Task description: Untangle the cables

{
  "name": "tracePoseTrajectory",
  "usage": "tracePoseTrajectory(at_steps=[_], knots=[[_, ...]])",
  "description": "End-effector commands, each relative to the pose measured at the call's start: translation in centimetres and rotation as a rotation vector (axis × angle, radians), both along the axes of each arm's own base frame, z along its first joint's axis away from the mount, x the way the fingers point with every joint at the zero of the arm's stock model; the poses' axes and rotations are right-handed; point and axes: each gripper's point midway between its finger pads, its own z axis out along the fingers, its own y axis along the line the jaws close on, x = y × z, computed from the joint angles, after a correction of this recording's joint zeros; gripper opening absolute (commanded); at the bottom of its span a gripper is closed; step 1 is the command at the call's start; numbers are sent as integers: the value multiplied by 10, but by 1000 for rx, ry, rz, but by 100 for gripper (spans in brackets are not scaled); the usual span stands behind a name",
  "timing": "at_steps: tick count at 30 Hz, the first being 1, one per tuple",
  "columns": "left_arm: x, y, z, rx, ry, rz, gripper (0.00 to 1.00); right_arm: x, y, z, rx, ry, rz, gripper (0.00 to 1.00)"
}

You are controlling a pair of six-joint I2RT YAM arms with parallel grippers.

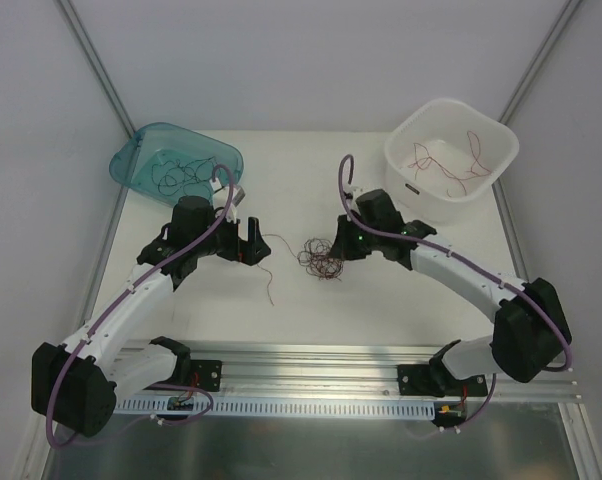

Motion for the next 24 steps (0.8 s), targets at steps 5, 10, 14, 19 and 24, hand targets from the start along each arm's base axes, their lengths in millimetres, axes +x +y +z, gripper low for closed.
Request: tracePoseTrajectory(at_steps=[5,10,14,19,24], knots=[[-22,-35,19,-69,2,-53,97,-23,17,-33,-29,33,13,1],[-26,-41,-4,-74,93,125,95,-29,20,-25,-37,6,11,1],[-20,-41,-22,-161,186,298,90,-36,22,-23,-18,3,20,1],[-9,-55,-34,-203,234,380,77,-44,32,-15,16,-13,47,1],[-1,-79,-49,-184,253,376,72,-48,40,-9,46,-27,54,1]])
